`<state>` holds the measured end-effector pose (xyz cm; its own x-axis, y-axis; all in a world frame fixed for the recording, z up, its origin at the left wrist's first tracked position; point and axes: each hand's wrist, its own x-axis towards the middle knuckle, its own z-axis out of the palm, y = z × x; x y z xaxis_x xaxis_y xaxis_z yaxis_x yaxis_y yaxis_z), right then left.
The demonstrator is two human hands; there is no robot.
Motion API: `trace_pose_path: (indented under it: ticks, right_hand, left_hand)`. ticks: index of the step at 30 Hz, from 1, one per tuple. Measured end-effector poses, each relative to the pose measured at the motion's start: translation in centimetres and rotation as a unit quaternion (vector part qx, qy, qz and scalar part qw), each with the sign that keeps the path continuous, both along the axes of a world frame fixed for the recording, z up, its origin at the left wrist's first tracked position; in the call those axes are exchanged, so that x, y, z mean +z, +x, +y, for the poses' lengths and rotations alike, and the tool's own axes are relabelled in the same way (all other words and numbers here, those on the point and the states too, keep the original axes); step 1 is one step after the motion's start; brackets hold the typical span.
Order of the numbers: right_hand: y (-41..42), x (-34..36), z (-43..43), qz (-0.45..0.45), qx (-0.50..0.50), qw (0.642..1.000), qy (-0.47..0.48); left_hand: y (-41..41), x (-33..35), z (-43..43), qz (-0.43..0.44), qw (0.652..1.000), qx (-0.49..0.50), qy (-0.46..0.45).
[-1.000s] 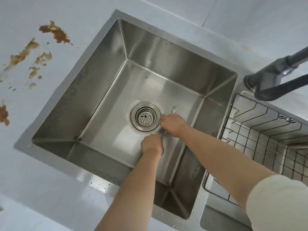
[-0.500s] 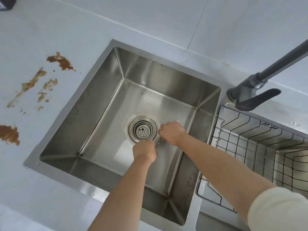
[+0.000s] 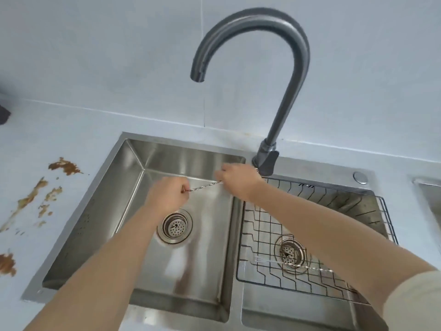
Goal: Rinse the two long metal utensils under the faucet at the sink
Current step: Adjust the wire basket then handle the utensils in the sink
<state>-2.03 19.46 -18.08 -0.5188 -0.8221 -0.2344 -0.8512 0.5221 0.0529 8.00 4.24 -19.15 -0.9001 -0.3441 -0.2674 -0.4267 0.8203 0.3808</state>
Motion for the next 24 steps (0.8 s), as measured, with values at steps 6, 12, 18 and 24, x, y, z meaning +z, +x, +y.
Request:
trace_pose_path:
  ticks: [6, 12, 18, 24]
  right_hand:
    - [-1.3, 3.3, 10.1, 0.029, -0.111, 0.993, -0.04]
    - [0.3, 1.9, 20.4, 0.003, -0.22, 0.975, 0.002]
    - [2.8, -3.6, 25.8, -0.073, -0.281, 0.955, 0.057]
    - [4.0, -7.1, 26.6, -0.109, -0.287, 0.949, 0.073]
  left_hand:
    - [-3.8, 3.5, 7.8, 0.049, 0.988, -0.147, -0.021]
    - [-5.7, 1.9, 17.4, 0.024, 0.963, -0.268, -0.004]
    - [-4.3, -3.7, 23.1, -0.033, 0.945, -0.324, -0.017]
    - [-3.0, -7.6, 24.9, -0.059, 0.94, -0.33, -0.054]
